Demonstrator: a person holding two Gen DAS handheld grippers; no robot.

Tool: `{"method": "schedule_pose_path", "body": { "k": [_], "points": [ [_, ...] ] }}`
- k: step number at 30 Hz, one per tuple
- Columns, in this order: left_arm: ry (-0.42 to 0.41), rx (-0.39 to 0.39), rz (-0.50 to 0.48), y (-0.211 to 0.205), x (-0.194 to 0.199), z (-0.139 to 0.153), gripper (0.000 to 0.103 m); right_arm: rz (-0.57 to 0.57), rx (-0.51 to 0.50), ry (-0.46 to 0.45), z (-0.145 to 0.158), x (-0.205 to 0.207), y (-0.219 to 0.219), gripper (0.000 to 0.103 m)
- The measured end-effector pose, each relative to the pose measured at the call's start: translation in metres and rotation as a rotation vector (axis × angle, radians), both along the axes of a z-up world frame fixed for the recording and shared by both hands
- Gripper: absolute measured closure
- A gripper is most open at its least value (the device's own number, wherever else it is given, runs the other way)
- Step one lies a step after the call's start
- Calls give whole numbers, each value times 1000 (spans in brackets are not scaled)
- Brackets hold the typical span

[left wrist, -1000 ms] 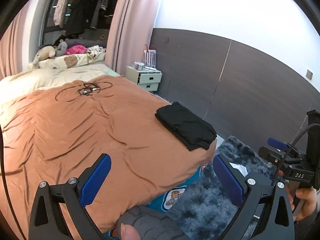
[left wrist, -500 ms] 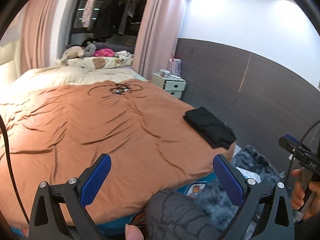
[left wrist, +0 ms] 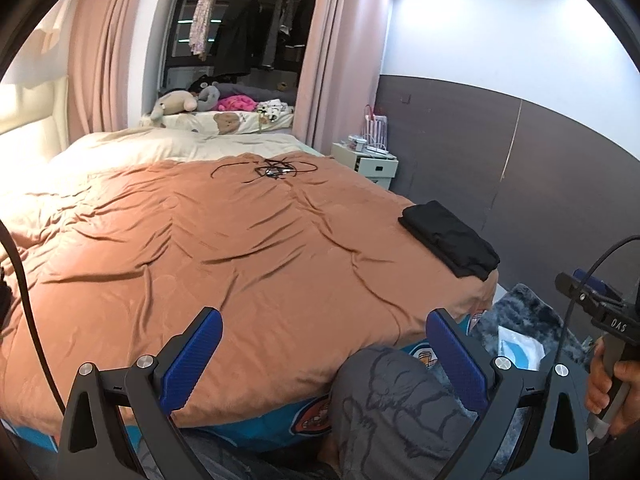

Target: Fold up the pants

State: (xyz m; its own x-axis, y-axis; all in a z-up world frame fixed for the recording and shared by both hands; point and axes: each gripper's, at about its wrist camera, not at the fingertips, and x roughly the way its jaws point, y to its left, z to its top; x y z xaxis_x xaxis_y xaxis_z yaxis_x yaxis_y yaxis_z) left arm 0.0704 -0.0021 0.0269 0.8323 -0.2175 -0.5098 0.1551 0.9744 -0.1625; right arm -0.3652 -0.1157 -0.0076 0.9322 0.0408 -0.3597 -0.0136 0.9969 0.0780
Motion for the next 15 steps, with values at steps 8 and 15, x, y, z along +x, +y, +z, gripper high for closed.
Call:
{"method": "schedule_pose_path", "body": {
  "k": [8, 15],
  "points": [
    [3, -9, 52, 11, -7, -13, 1, 27, 20, 8, -7, 5, 12, 0],
    [5, 23, 67, 10, -9, -16, 1, 30, 19, 1, -10, 2, 17, 0]
  ]
}}
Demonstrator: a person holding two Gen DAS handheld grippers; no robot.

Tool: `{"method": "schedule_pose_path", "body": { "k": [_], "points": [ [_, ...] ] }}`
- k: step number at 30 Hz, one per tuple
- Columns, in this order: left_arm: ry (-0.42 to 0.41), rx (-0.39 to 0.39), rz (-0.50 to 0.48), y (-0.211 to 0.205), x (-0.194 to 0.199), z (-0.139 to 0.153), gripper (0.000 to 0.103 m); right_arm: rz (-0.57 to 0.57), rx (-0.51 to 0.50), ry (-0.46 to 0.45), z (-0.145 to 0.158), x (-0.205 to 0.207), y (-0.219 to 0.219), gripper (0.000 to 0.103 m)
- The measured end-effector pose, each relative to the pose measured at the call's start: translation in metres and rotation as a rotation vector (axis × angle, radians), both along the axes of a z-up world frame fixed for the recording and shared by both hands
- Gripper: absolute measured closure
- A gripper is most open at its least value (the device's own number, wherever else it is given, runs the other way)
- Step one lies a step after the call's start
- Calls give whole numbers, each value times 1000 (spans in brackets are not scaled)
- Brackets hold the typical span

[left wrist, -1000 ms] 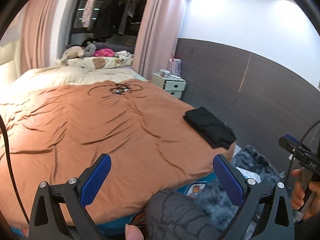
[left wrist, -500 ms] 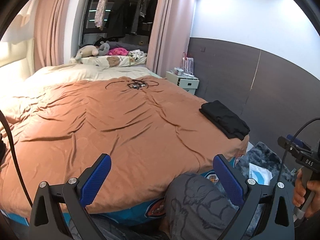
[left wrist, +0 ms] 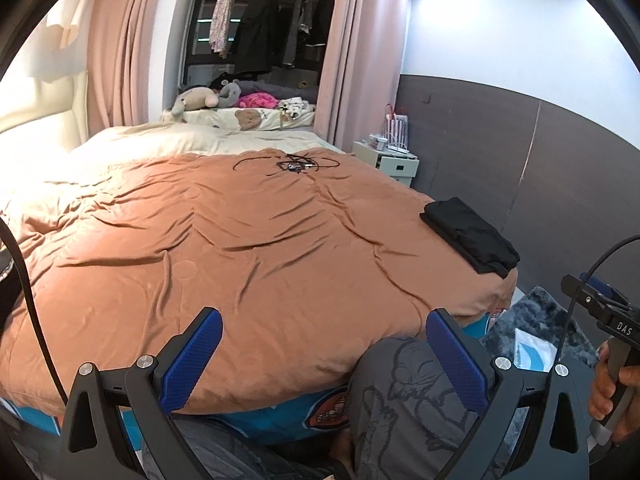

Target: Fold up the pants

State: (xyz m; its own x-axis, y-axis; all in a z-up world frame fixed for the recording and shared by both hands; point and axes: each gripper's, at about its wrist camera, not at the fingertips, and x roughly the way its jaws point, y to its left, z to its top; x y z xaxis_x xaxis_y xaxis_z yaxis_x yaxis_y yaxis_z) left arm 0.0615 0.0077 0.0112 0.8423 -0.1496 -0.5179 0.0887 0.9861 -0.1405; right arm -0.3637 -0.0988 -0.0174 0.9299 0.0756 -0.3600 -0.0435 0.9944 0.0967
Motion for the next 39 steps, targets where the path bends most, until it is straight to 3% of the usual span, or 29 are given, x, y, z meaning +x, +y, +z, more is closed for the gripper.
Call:
{"method": "schedule_pose_path", "body": {
  "k": [18, 39],
  "points": [
    [-19, -6, 60, 8, -7, 13, 1, 29, -1, 11, 6, -7, 6, 0],
    [-33, -3, 54, 2, -12, 19, 1, 27, 8, 6, 5, -16, -4, 0]
  ]
}}
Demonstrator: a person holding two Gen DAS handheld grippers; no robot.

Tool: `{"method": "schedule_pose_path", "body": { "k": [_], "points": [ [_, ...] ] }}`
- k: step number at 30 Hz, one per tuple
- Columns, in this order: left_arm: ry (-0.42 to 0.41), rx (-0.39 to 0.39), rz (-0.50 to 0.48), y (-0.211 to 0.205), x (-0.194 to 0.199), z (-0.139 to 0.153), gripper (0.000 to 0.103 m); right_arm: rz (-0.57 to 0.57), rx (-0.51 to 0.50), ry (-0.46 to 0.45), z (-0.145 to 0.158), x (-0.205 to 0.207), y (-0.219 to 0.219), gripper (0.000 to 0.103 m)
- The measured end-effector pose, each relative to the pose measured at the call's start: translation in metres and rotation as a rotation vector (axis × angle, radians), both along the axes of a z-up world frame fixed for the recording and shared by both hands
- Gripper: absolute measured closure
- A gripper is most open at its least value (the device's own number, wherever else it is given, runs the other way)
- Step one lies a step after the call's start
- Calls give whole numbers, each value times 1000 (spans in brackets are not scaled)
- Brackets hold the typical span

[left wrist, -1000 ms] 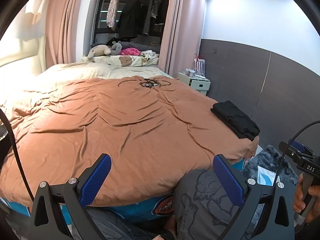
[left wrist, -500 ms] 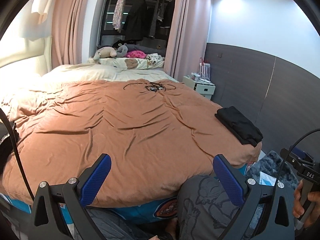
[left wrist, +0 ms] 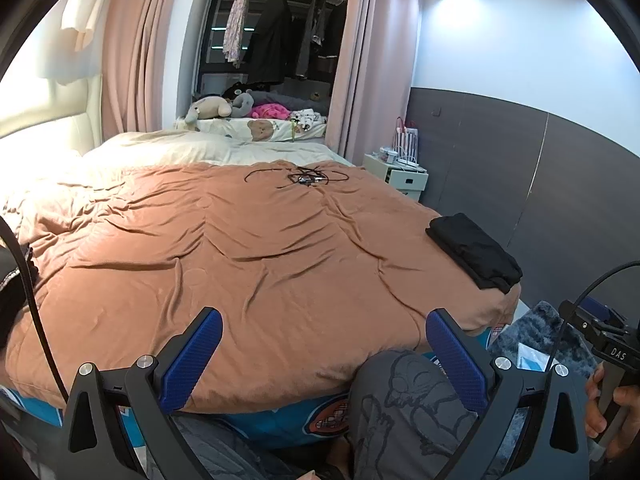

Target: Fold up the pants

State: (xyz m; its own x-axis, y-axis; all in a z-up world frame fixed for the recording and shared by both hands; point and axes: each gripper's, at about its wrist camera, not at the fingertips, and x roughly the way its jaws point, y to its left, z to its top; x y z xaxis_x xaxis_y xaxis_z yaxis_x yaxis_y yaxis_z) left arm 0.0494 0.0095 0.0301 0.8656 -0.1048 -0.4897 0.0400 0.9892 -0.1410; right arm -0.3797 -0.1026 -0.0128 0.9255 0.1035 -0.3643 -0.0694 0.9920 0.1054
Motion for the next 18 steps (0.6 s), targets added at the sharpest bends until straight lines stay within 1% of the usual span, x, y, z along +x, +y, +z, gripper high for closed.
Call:
{"method": "schedule_pose_path", "body": {
  "k": [18],
  "points": [
    [3, -5, 1, -2, -2, 1, 1, 11, 1, 9, 0, -1, 5, 0]
  ]
}}
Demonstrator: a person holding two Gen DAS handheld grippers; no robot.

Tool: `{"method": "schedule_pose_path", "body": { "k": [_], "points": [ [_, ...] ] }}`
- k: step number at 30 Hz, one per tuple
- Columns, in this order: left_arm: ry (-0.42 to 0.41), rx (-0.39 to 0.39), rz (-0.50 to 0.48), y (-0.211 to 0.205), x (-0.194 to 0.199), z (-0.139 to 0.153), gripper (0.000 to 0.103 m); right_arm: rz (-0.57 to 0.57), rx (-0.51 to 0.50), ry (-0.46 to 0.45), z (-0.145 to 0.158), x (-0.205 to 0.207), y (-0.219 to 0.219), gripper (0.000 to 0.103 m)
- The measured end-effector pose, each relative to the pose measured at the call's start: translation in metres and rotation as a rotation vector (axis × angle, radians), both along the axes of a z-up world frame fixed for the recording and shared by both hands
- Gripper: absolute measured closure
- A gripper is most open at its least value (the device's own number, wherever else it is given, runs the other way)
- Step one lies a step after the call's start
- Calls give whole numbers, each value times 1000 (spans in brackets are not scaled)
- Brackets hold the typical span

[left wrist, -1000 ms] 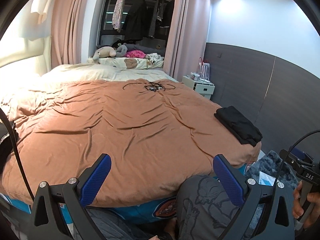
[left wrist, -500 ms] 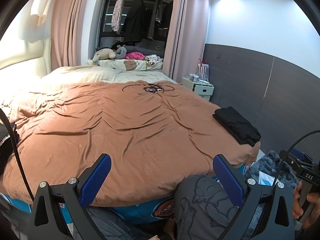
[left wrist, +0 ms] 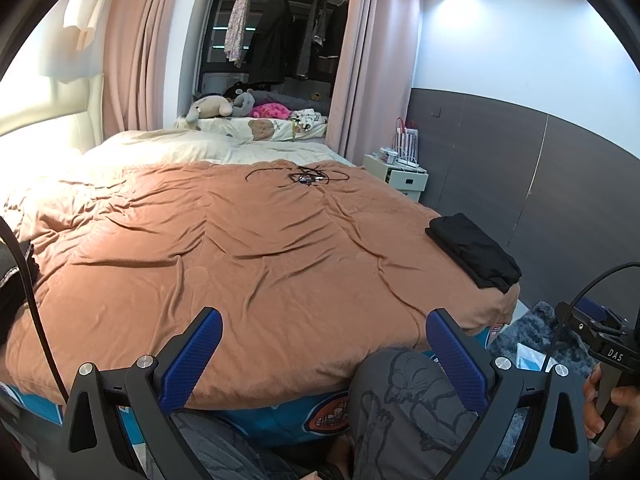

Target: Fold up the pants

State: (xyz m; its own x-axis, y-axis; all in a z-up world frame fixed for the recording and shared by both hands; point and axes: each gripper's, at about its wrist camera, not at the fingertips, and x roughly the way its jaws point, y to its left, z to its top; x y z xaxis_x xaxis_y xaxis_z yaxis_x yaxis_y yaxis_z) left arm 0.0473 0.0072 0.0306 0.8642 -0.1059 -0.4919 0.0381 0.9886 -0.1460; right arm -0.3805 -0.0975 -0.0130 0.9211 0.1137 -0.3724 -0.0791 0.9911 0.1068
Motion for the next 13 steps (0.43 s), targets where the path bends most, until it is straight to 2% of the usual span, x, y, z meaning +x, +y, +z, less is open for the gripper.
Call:
{"method": "schedule_pose_path", "body": {
  "k": [13],
  "points": [
    [10, 11, -5, -5, -5, -4, 0, -3, 7, 13, 0, 2, 0, 0]
  ]
}}
